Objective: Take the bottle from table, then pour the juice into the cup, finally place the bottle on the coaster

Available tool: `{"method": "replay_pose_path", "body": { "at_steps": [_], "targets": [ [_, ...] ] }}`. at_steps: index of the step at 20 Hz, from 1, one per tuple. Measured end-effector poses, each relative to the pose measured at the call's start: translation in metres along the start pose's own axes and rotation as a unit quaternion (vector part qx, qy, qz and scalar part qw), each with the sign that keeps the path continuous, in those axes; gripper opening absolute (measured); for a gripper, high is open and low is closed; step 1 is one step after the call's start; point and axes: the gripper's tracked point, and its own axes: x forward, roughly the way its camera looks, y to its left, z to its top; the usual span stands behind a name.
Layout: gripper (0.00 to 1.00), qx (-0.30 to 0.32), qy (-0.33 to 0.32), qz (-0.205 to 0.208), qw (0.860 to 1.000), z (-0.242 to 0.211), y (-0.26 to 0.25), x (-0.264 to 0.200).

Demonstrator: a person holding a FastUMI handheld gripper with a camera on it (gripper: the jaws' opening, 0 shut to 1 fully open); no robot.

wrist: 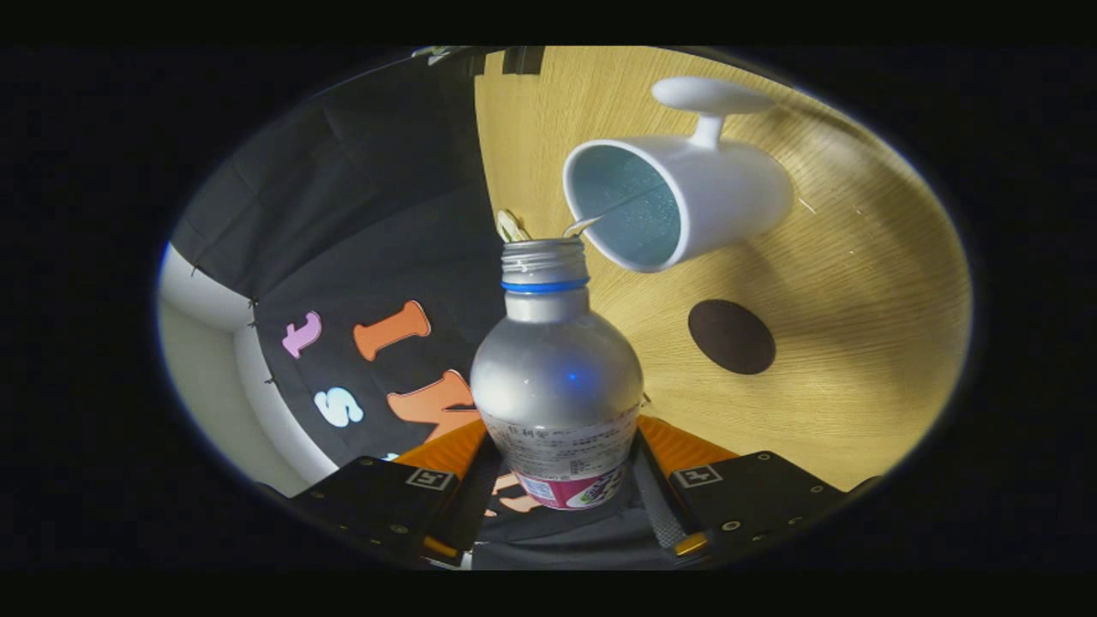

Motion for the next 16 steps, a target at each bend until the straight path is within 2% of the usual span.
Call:
{"method": "replay_pose_path", "body": {
  "at_steps": [16],
  "targets": [
    [0.77, 0.034, -0.001, -0.016, 0.999, 0.0004, 0.0038, 0.0017]
  ]
}}
